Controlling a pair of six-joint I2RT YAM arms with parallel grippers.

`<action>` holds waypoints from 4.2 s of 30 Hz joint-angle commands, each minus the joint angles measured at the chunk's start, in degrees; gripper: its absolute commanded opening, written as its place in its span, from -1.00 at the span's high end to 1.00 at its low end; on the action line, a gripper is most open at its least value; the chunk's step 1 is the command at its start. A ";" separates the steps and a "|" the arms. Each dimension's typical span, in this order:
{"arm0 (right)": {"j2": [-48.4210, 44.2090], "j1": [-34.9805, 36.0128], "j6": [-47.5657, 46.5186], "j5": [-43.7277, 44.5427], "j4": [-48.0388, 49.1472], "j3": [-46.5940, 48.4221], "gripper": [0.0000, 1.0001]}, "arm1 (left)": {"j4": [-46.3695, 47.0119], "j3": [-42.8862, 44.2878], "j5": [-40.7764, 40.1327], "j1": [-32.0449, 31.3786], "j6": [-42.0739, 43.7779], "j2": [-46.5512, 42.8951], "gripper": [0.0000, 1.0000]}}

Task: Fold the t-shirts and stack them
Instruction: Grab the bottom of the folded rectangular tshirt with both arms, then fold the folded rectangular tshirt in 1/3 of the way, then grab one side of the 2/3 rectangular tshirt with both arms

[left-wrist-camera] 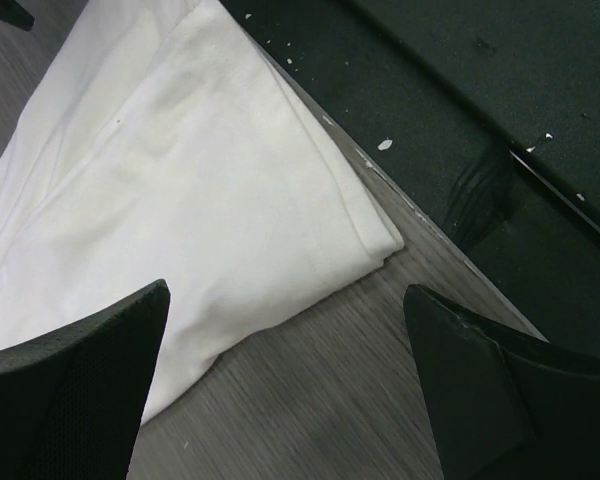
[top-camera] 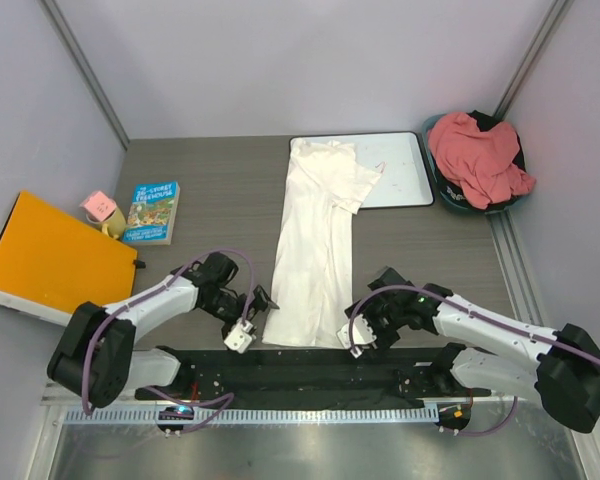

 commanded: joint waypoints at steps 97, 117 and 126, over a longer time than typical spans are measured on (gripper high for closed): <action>46.22 -16.88 10.21 23.86 52.29 34.63 -0.20 | 58.77 40.32 -1.33 6.58 -36.91 42.66 -0.48; 17.66 -13.21 3.01 5.68 15.83 18.20 -0.32 | 28.82 19.50 7.53 6.41 -16.44 15.69 -0.81; 23.54 -9.60 9.24 6.11 21.34 17.67 -0.36 | 26.75 15.00 2.71 2.01 -9.97 20.25 -0.79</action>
